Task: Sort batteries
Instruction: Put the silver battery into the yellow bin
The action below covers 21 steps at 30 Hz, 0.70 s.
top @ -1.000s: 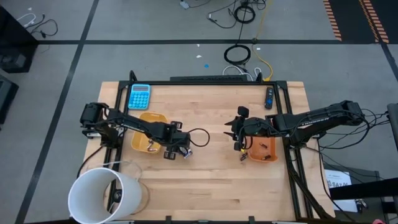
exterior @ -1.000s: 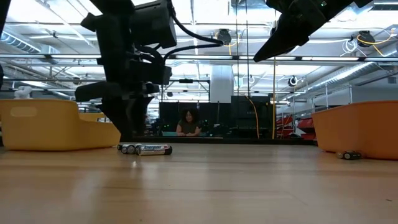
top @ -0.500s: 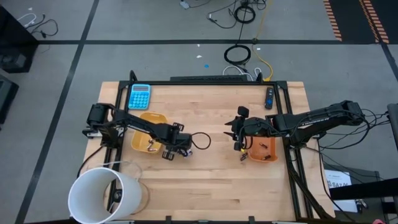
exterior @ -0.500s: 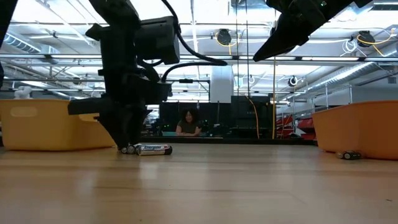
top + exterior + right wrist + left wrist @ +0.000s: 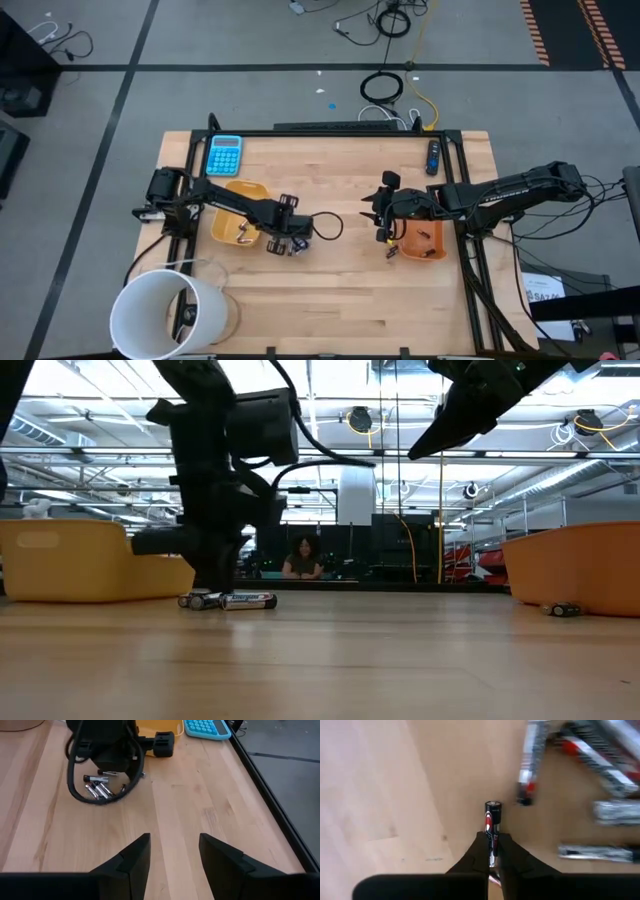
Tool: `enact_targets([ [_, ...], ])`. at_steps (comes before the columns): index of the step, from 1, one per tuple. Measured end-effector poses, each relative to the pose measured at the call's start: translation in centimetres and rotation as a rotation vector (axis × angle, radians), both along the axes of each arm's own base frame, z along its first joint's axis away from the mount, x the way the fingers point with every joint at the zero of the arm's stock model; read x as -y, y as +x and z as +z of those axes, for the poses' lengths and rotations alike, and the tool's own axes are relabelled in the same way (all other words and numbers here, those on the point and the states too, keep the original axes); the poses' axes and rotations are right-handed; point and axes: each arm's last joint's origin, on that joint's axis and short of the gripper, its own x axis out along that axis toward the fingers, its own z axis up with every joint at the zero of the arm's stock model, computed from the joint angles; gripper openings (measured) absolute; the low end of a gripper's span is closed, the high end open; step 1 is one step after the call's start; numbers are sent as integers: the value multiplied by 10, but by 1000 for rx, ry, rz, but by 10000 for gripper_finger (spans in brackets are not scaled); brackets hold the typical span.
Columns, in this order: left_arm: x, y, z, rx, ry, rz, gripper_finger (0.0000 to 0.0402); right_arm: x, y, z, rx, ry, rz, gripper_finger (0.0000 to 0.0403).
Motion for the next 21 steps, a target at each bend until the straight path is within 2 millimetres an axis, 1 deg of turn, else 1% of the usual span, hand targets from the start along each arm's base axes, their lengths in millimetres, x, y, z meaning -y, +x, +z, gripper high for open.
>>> enact_targets([
  [2, 0, 1, 10, -1, 31, 27, 17, 0, 0, 0, -4, 3, -2, 160],
  [5, 6, 3, 45, 110, 31, 81, 17, 0, -1, -1, -16, 8, -8, 160],
  [6, 9, 0, 57, 130, 21, 109, 17, 0, -2, -2, -22, 12, -11, 160],
  [8, 13, -12, 73, 116, 5, 187, 17, 0, -3, -4, -41, 15, -15, 160],
  [12, 14, -46, 99, 60, -21, 438, 17, 0, -4, -5, -53, 21, -22, 160],
  [15, 17, -69, 106, 38, 3, 589, 38, 0, -3, -4, -45, 22, -21, 160],
  [17, 18, -80, 107, 36, 18, 636, 61, 0, -3, -4, -41, 22, -21, 160],
  [21, 22, -88, 101, 9, 31, 652, 125, 0, -2, -2, -19, 25, -20, 160],
])
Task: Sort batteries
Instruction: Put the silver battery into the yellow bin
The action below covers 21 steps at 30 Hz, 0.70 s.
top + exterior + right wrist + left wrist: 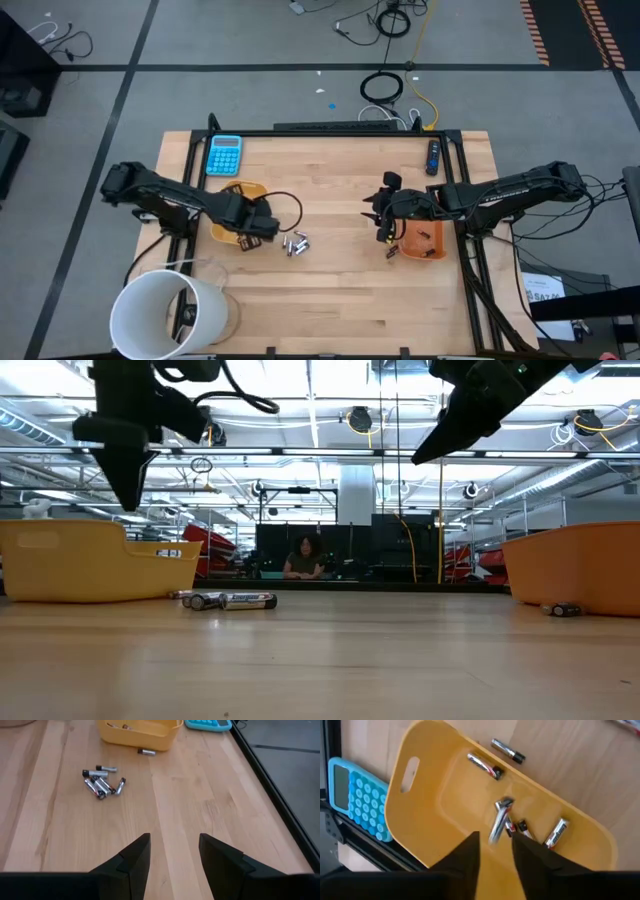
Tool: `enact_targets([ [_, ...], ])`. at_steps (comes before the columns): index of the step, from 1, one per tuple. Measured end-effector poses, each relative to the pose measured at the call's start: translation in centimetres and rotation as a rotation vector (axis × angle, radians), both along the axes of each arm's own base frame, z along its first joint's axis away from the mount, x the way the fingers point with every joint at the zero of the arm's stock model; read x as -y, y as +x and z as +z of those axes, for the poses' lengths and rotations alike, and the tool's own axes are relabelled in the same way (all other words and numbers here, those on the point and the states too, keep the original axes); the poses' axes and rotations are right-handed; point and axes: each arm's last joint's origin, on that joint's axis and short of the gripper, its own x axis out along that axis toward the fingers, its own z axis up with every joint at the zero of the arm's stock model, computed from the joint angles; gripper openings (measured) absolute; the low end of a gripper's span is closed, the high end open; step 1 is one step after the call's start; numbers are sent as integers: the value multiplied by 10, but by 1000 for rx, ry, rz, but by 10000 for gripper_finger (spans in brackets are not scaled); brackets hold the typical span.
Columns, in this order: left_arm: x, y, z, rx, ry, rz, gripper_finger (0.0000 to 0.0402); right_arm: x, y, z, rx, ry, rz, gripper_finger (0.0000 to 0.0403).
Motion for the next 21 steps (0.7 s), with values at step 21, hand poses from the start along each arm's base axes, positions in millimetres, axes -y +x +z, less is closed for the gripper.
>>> enact_targets([
  [21, 29, 75, -55, 260, -279, -263, 194, -2, 17, -22, -75, -15, 9, 160],
])
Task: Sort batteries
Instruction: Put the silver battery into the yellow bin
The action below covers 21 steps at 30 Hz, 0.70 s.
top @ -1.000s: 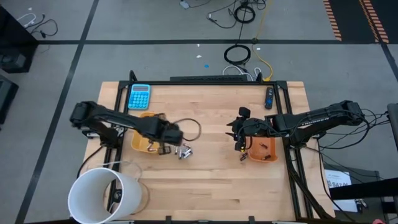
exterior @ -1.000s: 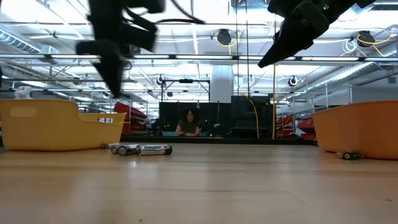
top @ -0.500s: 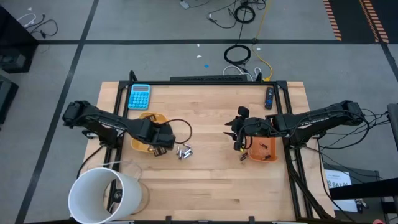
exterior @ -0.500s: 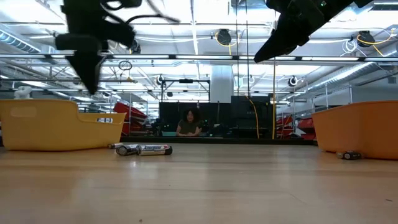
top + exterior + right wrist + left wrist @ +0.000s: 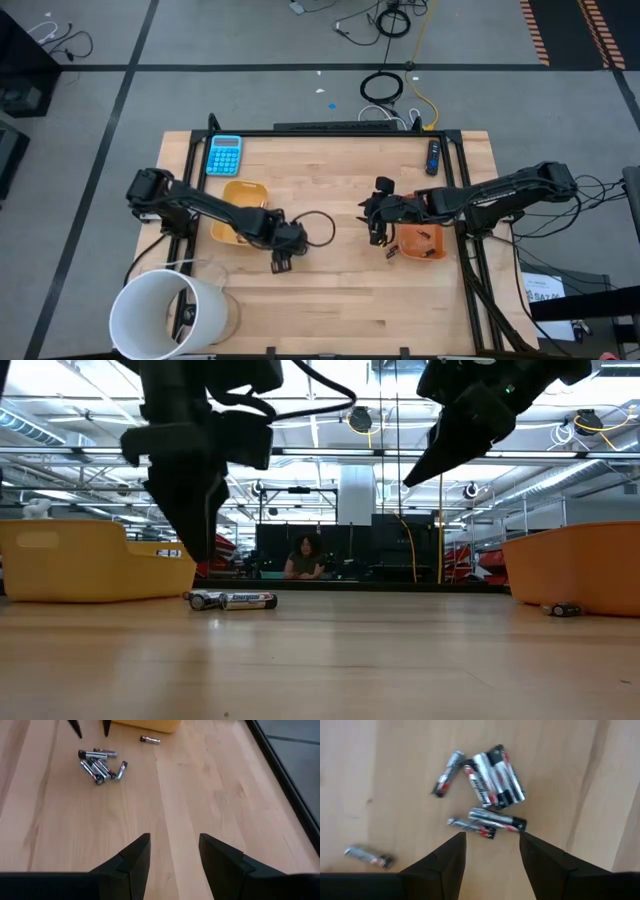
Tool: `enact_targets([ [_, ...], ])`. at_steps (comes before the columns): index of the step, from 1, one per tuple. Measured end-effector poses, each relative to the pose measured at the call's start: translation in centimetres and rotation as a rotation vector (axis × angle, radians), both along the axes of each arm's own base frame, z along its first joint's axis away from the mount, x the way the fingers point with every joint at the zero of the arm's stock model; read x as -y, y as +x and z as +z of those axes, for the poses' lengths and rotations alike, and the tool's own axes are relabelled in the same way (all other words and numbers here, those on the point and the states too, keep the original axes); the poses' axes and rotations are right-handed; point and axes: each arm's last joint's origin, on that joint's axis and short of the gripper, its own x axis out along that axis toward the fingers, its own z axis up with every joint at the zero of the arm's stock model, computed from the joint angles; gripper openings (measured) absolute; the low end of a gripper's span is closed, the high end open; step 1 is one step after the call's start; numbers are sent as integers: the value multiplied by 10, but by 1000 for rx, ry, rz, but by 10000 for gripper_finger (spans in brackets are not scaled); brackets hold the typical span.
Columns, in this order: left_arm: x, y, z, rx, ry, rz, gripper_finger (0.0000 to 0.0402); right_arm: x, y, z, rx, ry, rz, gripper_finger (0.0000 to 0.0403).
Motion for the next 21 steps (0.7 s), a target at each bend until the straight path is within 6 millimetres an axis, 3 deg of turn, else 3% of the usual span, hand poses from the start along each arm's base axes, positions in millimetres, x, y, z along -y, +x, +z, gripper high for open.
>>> enact_targets([
  [9, 16, 1, -15, -36, 31, -20, 195, 0, 2, 3, 36, -11, 9, 160],
  [17, -5, 5, -17, -22, 50, 177, 195, 10, 5, 6, 55, -50, 0, 160],
  [21, -14, 8, -16, 6, 163, 130, 195, 13, 3, 3, 25, -41, -20, 160],
])
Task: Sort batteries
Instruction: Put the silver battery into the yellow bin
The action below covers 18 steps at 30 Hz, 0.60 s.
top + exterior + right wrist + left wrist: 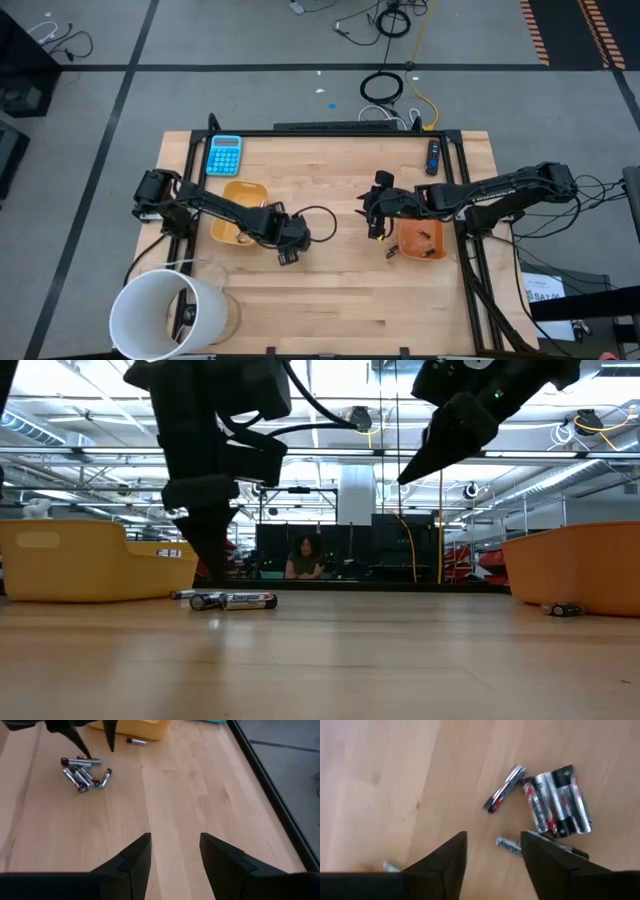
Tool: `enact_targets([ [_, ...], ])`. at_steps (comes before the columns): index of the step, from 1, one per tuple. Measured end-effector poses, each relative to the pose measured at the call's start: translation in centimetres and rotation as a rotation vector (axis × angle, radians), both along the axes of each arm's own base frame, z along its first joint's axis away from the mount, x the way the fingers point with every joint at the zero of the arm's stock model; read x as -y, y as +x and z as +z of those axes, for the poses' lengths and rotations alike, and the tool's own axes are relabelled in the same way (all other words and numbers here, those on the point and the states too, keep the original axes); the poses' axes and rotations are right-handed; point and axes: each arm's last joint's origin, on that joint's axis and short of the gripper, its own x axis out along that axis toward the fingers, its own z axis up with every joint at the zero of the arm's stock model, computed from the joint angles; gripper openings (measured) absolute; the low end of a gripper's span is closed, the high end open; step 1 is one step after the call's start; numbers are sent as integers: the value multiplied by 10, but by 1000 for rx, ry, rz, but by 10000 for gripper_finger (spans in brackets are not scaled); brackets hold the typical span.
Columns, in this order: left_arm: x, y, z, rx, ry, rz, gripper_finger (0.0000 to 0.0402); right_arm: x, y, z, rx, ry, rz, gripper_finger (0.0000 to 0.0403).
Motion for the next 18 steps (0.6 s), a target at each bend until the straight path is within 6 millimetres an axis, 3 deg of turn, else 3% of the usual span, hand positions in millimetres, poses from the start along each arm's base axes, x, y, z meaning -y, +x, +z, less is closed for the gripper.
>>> enact_targets([
  [3, -5, 5, -1, 6, 24, -98, 194, -1, 0, 0, 4, 1, 4, 160],
  [12, -26, 16, -25, -61, 25, -184, 194, -1, 0, 0, -1, -4, 11, 160],
  [18, -29, 21, -37, -93, 8, -302, 193, -1, 0, 0, -8, -10, 15, 160],
])
